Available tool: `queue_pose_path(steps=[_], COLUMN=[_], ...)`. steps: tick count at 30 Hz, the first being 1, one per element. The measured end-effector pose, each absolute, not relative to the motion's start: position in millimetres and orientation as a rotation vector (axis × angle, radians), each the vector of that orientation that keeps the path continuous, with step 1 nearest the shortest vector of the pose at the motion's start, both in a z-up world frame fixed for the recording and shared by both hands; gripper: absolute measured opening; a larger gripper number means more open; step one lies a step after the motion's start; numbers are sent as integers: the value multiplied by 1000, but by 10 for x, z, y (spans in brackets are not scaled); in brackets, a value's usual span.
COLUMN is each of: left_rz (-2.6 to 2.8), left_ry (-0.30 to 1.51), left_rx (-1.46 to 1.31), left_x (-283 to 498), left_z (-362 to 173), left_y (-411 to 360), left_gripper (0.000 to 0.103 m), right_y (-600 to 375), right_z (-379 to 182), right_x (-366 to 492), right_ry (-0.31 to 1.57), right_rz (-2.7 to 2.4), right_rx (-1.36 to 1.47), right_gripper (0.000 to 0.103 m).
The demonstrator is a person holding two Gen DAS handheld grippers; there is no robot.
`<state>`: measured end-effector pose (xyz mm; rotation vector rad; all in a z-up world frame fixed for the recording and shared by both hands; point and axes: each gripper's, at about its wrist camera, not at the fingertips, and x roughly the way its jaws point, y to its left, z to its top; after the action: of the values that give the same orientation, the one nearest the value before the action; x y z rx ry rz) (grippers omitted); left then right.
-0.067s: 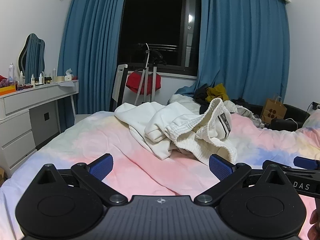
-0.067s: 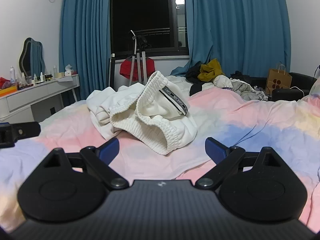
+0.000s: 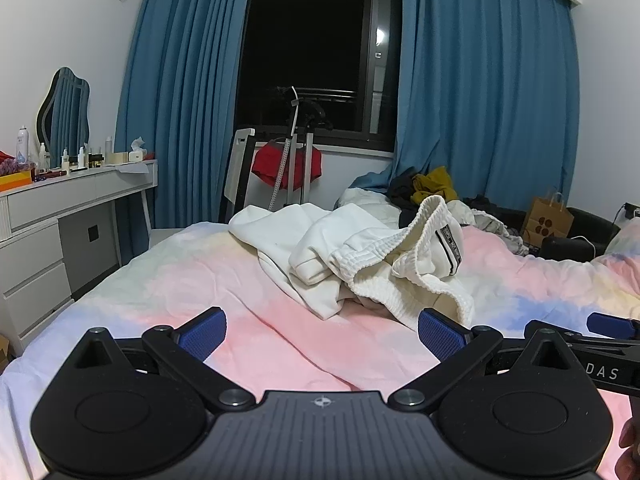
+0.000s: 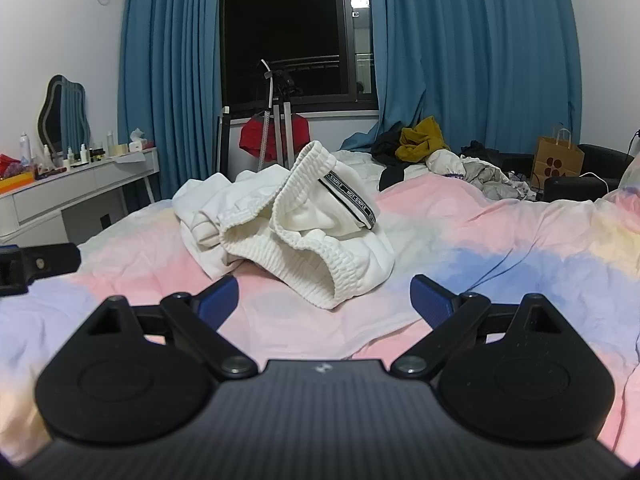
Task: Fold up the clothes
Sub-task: 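Move both grippers toward the white pants on the bed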
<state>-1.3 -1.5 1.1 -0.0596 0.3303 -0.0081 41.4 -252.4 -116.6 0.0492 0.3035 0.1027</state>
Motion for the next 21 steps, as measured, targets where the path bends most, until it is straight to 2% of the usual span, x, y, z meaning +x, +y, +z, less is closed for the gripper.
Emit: queue_pose_path(steps=[21], left_rz=[-14], left_ry=[340], left_rx=[-63], left_x=[38], left_z=[-162], left_y=[-92], left_gripper=[103], right_y=[-2566], right_z=[-1172], right_x=[514], right_ry=[287], right_rz=[59], right_rx=[65], right_gripper=[94])
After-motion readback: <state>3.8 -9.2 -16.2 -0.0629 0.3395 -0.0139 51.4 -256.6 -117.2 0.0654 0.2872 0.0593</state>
